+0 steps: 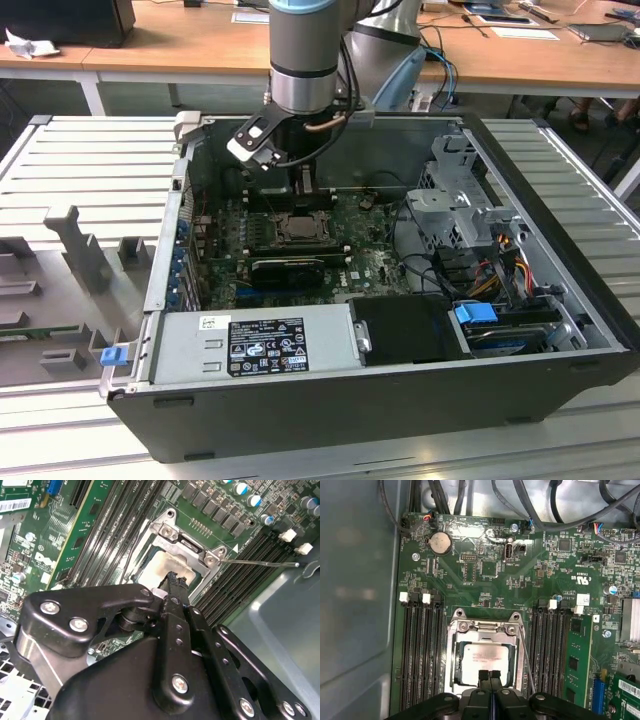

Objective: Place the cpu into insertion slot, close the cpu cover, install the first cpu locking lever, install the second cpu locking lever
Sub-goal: 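Install the first cpu locking lever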

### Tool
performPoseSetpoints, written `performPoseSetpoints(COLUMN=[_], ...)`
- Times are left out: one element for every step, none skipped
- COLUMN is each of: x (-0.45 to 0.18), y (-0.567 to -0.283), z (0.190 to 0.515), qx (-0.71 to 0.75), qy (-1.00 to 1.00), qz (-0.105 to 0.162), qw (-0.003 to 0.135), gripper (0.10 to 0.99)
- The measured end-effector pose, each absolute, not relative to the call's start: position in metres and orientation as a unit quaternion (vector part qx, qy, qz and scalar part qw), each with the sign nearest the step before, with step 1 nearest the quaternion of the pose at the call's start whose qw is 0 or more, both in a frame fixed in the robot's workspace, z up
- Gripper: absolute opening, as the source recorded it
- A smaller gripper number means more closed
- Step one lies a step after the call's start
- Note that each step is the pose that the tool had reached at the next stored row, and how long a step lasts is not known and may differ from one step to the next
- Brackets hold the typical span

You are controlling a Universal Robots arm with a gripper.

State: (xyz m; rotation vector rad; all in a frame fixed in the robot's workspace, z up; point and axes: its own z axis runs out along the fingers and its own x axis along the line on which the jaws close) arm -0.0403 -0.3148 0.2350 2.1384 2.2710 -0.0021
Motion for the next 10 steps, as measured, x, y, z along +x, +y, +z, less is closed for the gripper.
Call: performPoseSetpoints(x=[-0.0403,-0.0402,-0.0402,-0.0403,-0.0403,-0.0403,-0.0403,-0.0403,-0.0403,-0.0403], y=[-0.3148,-0.3147,-0.3147,-0.3147,-0.3148,-0.3148,-0.3148,-0.3147,-0.3147,-0.3147], z=[0.2368,0.2375,0.2378,0.2381,0.2386,0.2392,0.2398,0.2408,0.2428,0.2438], qx=[0.686,0.685,0.685,0.685,0.686,0.685,0.685,0.686,0.686,0.685], qy=[0.728,0.728,0.728,0.728,0.728,0.728,0.728,0.728,0.728,0.728], qz=[-0.001,-0.001,0.000,-0.001,-0.001,-0.001,-0.001,-0.001,-0.001,-0.001], qw=[0.011,0.011,0.011,0.011,0.011,0.011,0.011,0.011,0.011,0.011], gripper=[0.106,0.106,0.106,0.106,0.106,0.106,0.106,0.106,0.106,0.106])
